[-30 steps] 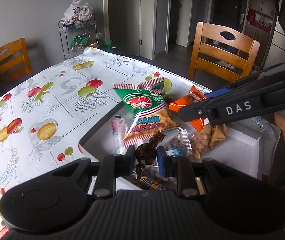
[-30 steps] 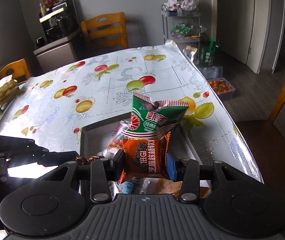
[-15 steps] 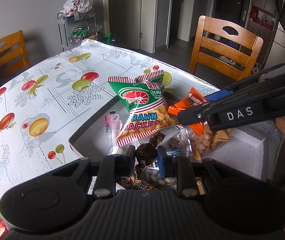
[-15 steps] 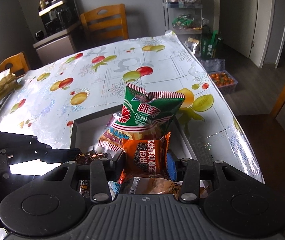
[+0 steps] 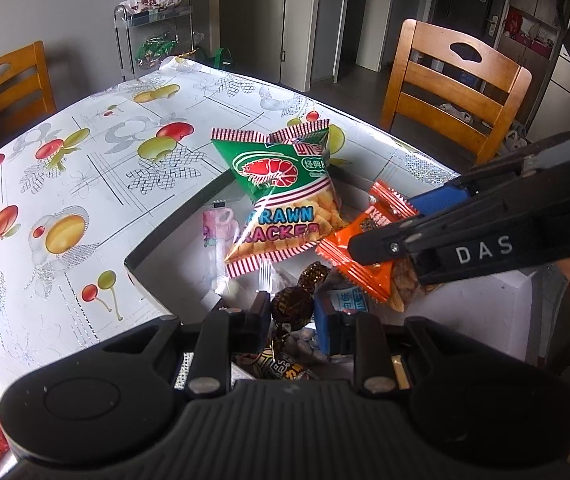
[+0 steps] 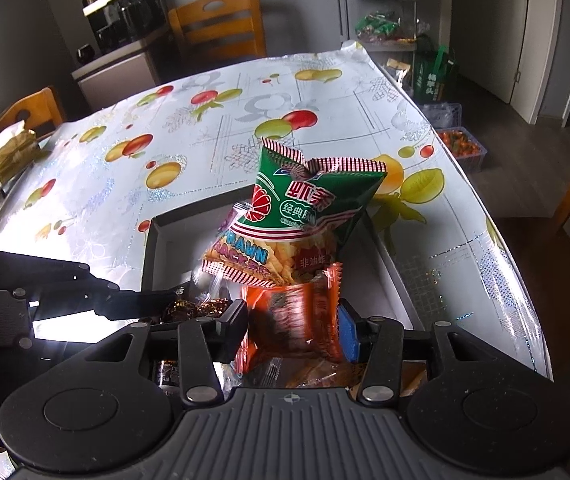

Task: Organize snacks
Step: 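Open both tools to drop the candy and HIGI packet into the box, then move both tools back from the box to the red bar on the table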

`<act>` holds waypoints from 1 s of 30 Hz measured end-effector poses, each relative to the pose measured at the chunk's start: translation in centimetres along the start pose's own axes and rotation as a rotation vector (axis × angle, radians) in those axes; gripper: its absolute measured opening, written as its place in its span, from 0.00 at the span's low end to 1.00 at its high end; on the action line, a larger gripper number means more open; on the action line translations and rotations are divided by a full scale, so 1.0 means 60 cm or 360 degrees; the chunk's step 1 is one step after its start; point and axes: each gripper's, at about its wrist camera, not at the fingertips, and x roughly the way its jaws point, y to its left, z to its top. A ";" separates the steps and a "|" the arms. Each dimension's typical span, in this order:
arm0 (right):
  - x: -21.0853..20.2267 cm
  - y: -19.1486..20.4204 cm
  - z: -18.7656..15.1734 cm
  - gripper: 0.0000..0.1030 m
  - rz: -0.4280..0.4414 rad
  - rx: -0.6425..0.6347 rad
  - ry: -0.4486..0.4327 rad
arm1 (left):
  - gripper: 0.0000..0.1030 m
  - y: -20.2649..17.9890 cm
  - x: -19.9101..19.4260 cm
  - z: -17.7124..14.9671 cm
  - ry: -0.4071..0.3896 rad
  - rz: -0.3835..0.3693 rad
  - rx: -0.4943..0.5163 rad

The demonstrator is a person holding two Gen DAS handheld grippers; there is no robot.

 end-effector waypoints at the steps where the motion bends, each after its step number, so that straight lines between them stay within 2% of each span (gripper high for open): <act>1: 0.000 0.000 0.000 0.47 -0.0004 0.0001 -0.0001 | 0.20 0.000 0.000 0.000 0.0000 -0.0004 0.0000; 4: -0.002 -0.001 0.001 0.47 -0.0012 0.0005 -0.0007 | 0.22 0.001 0.000 0.000 -0.0001 -0.0002 0.0005; 7: -0.004 -0.001 0.003 0.47 -0.0018 0.0010 -0.0020 | 0.40 -0.001 -0.003 0.000 -0.0013 0.0002 0.0007; 8: -0.005 -0.001 0.003 0.47 -0.0021 0.0011 -0.0024 | 0.42 -0.001 -0.005 0.000 -0.0024 -0.0006 0.0007; 18: -0.019 -0.001 0.012 0.47 -0.0046 0.0035 -0.0090 | 0.42 0.003 -0.020 -0.001 -0.0062 -0.0001 0.0007; 30: -0.018 0.031 0.022 0.50 -0.0004 -0.0007 -0.0102 | 0.42 0.029 -0.043 -0.013 -0.0078 0.0073 -0.0041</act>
